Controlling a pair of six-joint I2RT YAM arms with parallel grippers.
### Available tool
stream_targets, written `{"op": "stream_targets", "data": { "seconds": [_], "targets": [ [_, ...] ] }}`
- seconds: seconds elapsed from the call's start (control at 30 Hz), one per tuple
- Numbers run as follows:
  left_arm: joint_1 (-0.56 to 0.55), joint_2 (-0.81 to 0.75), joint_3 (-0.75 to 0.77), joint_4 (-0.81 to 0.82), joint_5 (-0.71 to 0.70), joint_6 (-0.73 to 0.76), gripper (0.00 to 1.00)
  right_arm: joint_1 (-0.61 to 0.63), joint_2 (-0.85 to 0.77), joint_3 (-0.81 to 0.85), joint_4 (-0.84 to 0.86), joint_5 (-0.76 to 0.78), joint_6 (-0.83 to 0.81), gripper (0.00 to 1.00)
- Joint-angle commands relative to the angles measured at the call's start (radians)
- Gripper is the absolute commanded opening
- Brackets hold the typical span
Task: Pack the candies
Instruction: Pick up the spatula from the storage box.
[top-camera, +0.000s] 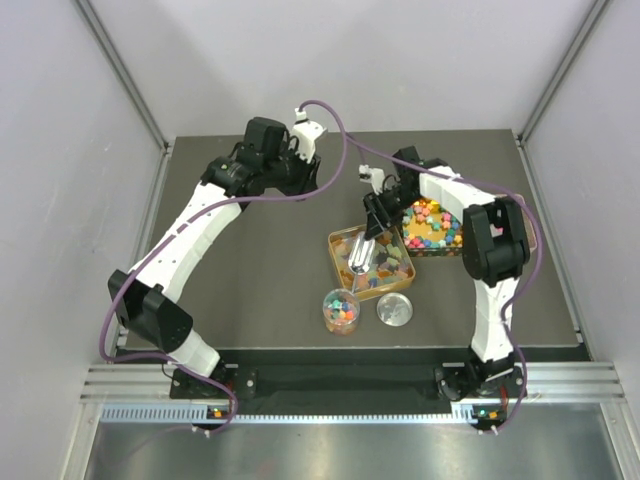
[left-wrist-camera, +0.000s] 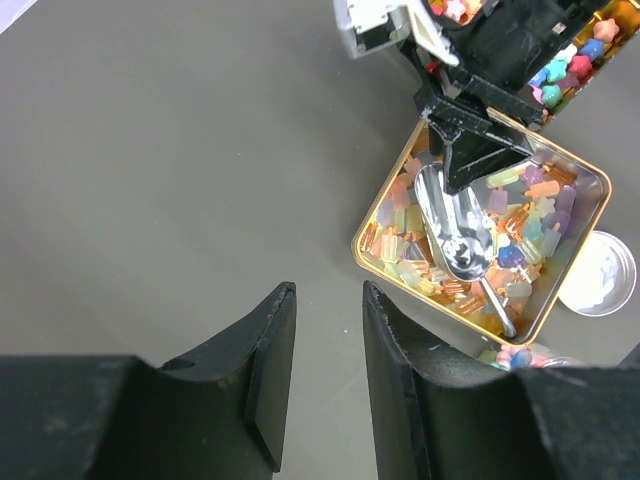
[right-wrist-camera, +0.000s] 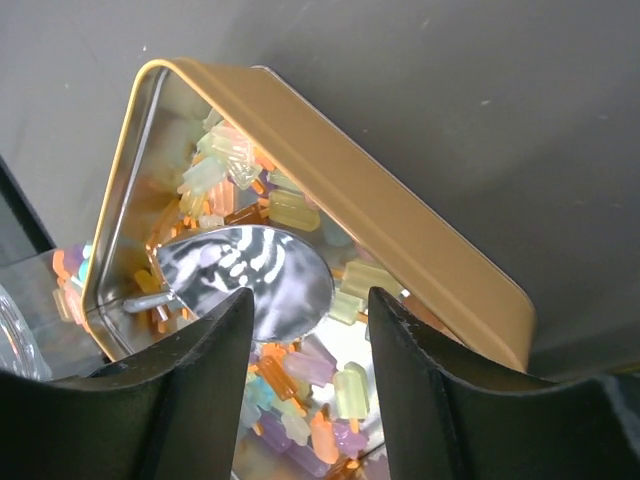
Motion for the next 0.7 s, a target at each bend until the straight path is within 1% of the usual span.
{"op": "stream_targets", "data": {
  "seconds": [0.0, 0.03, 0.07, 0.13, 0.2, 0.23, 0.3, 0.33, 0.4, 0.5, 0.57, 0.67],
  "targets": [
    [0.006, -0.003, 0.007, 0.036, 0.006, 0.011, 0.38, 0.031, 0.023, 0.061, -0.028, -0.064, -0.044, 0.47],
    [0.006, -0.003, 0.007, 0.036, 0.008, 0.012, 0.38, 0.034, 0.026, 0.062, -0.029, -0.067, -0.044, 0.38],
    [0.006, -0.004, 0.006, 0.035, 0.005, 0.014, 0.39, 0.036, 0.031, 0.064, -0.028, -0.071, -0.047, 0.32],
    [0.006, -0.004, 0.001, 0.036, 0.005, 0.017, 0.39, 0.037, 0.032, 0.066, -0.029, -0.077, -0.048, 0.24],
    [0.006, -0.006, -0.002, 0.035, 0.003, 0.021, 0.39, 0.037, 0.031, 0.072, -0.037, -0.1, -0.06, 0.21],
    [0.006, -0.008, -0.005, 0.035, 0.005, 0.023, 0.39, 0.039, 0.028, 0.078, -0.054, -0.113, -0.083, 0.15],
    [0.006, -0.008, -0.01, 0.036, 0.006, 0.026, 0.39, 0.037, 0.022, 0.081, -0.074, -0.143, -0.11, 0.09],
    [0.008, -0.008, -0.013, 0.035, 0.006, 0.026, 0.39, 0.037, 0.015, 0.085, -0.104, -0.159, -0.148, 0.0],
    [0.008, -0.008, -0.014, 0.03, 0.017, 0.03, 0.4, 0.037, 0.003, 0.089, -0.144, -0.191, -0.179, 0.0],
    [0.008, -0.017, -0.008, 0.012, 0.032, 0.052, 0.4, 0.027, -0.053, 0.082, -0.155, -0.191, -0.185, 0.0],
    [0.006, -0.035, -0.001, 0.003, 0.058, 0.116, 0.43, -0.002, -0.113, 0.084, -0.155, -0.186, -0.139, 0.0],
    [-0.003, -0.055, 0.01, -0.017, 0.06, 0.161, 0.45, -0.074, -0.213, 0.066, -0.126, -0.174, -0.052, 0.0]
  ]
}}
